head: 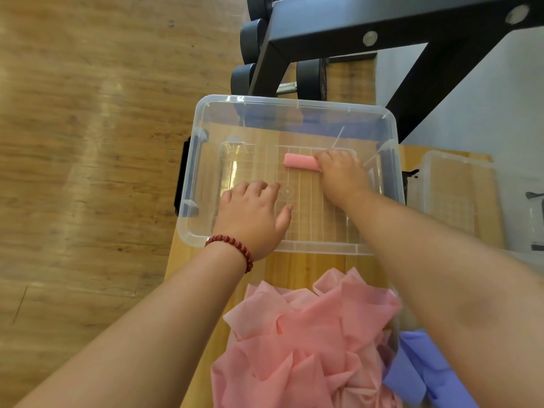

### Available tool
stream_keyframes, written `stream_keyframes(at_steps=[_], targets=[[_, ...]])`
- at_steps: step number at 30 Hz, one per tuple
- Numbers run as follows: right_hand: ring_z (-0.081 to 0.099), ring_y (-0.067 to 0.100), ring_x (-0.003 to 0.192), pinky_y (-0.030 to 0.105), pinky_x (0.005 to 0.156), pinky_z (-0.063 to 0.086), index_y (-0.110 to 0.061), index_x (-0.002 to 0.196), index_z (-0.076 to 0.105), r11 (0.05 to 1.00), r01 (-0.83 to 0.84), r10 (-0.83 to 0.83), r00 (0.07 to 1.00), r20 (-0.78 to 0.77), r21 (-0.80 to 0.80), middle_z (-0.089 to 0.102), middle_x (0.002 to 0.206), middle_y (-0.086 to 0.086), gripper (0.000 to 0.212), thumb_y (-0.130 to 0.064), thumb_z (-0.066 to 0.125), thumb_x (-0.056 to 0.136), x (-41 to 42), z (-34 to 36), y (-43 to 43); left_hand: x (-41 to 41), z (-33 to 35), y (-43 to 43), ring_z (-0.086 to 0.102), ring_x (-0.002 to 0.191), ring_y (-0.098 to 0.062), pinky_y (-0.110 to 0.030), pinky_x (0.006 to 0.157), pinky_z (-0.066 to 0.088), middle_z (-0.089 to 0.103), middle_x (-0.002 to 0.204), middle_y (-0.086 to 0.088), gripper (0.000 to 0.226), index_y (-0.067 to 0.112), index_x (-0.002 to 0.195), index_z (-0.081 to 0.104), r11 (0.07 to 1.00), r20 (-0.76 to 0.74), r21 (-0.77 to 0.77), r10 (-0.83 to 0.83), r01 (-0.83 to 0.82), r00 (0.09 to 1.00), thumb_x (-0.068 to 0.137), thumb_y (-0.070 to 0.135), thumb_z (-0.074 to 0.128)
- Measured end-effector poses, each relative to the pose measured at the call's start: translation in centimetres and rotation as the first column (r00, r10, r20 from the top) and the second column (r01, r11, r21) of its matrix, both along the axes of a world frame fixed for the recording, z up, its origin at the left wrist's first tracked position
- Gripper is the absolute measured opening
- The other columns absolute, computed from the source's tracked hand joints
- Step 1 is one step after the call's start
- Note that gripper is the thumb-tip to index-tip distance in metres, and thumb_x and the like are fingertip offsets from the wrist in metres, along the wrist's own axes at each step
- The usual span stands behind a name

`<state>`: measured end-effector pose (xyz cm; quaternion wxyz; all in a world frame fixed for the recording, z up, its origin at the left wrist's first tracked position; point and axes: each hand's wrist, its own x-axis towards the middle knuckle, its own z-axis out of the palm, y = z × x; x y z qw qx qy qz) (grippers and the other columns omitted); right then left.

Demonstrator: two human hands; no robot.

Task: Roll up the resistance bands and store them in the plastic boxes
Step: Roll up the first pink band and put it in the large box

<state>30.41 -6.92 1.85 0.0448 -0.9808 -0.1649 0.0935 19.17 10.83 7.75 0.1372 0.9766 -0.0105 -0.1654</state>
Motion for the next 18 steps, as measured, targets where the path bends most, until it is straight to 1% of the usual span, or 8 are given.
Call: stream_keyframes(at_steps=[6,12,14,16,18], targets=[[0.048,0.031,0.121,0.042,0.106,0.034,-0.014,0.133,0.052,1.0,-0.005,0.005,1.0,0.001,-0.009,0.056,0.13,0.012,0.034,-0.017,0.048,0.099,-0.1,0.3,0.1,0.0,-0.1,0.1,0.032,0.139,-0.02,-0.041,0.113,0.024,0.04,0.15,0.002,0.056,0.026,0.149,0.031,1.0,-0.005,0.007,-0.001,0.001,1.0,0.1,0.052,0.027],[0.054,0.028,0.109,0.041,0.1,0.037,-0.015,0.129,0.054,0.998,-0.002,0.001,1.0,0.007,0.06,0.06,0.118,0.008,0.037,-0.006,0.056,0.093,0.3,1.2,0.3,0.0,0.0,0.0,0.034,0.138,-0.02,-0.042,0.113,0.025,0.042,0.148,0.003,0.055,0.026,0.149,0.032,1.0,-0.005,0.011,-0.001,0.001,1.0,0.1,0.051,0.027],[0.053,0.028,0.112,0.041,0.104,0.035,-0.017,0.129,0.054,0.999,-0.009,0.009,1.0,-0.013,0.042,0.059,0.12,0.007,0.038,-0.008,0.057,0.093,0.2,1.0,0.2,0.0,0.0,0.0,0.034,0.137,-0.02,-0.042,0.113,0.024,0.042,0.148,0.003,0.055,0.026,0.149,0.033,1.0,-0.007,0.009,0.004,-0.003,1.0,0.099,0.051,0.027],[0.048,0.029,0.121,0.042,0.112,0.029,-0.018,0.131,0.053,1.0,-0.027,0.026,0.999,-0.027,-0.012,0.057,0.127,0.008,0.037,-0.012,0.054,0.095,0.1,0.3,-0.1,0.0,-0.1,0.0,0.034,0.137,-0.02,-0.042,0.113,0.025,0.042,0.148,0.002,0.056,0.026,0.149,0.033,1.0,-0.009,0.01,0.008,-0.008,1.0,0.099,0.051,0.028],[0.045,0.03,0.125,0.043,0.114,0.026,-0.017,0.132,0.052,0.999,-0.022,0.021,1.0,-0.014,-0.04,0.055,0.131,0.01,0.036,-0.015,0.051,0.096,0.1,-0.2,-0.2,0.0,-0.2,0.0,0.034,0.137,-0.021,-0.042,0.113,0.025,0.042,0.148,0.002,0.056,0.026,0.148,0.033,1.0,-0.003,0.009,0.012,-0.012,1.0,0.099,0.051,0.028]])
